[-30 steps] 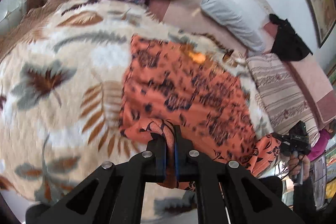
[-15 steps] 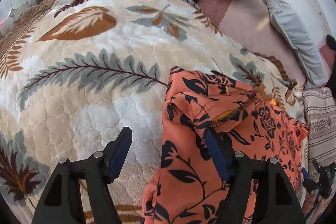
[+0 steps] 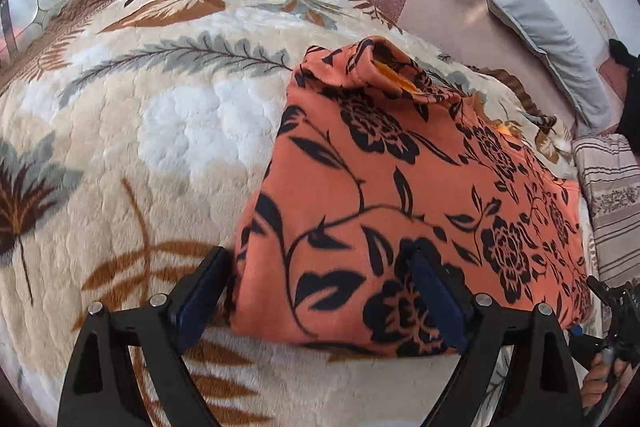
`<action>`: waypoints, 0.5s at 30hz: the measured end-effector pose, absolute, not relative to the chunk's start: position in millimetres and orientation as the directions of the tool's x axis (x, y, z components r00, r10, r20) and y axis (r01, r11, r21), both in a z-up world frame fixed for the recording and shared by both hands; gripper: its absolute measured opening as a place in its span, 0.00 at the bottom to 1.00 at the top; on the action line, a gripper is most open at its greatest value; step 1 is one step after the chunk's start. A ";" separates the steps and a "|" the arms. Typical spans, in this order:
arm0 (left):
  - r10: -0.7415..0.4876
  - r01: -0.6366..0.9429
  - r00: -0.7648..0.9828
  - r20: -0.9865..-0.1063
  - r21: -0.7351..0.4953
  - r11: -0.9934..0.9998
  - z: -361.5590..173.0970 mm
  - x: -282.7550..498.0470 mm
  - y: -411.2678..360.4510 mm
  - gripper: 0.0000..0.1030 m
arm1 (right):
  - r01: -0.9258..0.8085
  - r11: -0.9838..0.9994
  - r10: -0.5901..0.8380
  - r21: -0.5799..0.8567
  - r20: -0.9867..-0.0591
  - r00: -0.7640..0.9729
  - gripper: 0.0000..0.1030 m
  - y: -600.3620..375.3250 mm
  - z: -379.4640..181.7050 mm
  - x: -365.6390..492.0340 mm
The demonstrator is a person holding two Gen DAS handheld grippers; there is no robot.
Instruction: Fold small clothes
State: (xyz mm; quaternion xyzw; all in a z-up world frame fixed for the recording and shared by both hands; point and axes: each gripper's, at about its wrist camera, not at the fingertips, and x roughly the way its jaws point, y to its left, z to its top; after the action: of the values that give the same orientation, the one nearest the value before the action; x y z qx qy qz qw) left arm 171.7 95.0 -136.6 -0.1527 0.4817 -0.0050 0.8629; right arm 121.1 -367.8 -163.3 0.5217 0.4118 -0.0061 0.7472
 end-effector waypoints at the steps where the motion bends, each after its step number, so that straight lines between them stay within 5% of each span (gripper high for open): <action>1: -0.140 -0.143 0.520 -0.843 -0.247 0.958 -136.3 178.9 93.3 0.59 | 0.456 0.441 0.405 0.773 -0.625 0.667 0.72 -368.4 -164.5 125.9; 2: -0.131 -0.148 0.511 -0.850 -0.237 0.960 -134.6 185.3 93.9 0.40 | 0.458 0.451 0.389 0.766 -0.631 0.671 0.62 -372.1 -161.3 130.2; 3: -0.203 -0.134 0.491 -0.847 -0.304 0.943 -133.6 193.3 96.6 0.18 | 0.451 0.465 0.383 0.762 -0.632 0.674 0.20 -372.5 -160.0 137.2; 4: -0.206 -0.148 0.472 -0.857 -0.308 0.940 -128.3 197.9 98.6 0.17 | 0.459 0.460 0.392 0.760 -0.637 0.663 0.15 -373.1 -161.9 143.6; 11: -0.222 -0.036 0.612 -0.759 -0.307 0.951 -37.1 132.9 93.4 0.17 | 0.292 0.598 0.380 0.747 -0.585 0.717 0.14 -360.6 -74.0 112.0; 15: -0.246 -0.012 0.579 -0.777 -0.310 0.951 -54.9 54.8 101.9 0.24 | 0.293 0.597 0.393 0.746 -0.591 0.705 0.15 -368.3 -72.9 38.7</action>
State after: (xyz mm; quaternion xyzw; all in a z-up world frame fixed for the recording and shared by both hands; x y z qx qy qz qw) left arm 54.8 101.9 -54.9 -0.1420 0.4538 -0.0667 0.8772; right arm 38.7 -368.3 -72.9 0.4477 0.3831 0.0307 0.8074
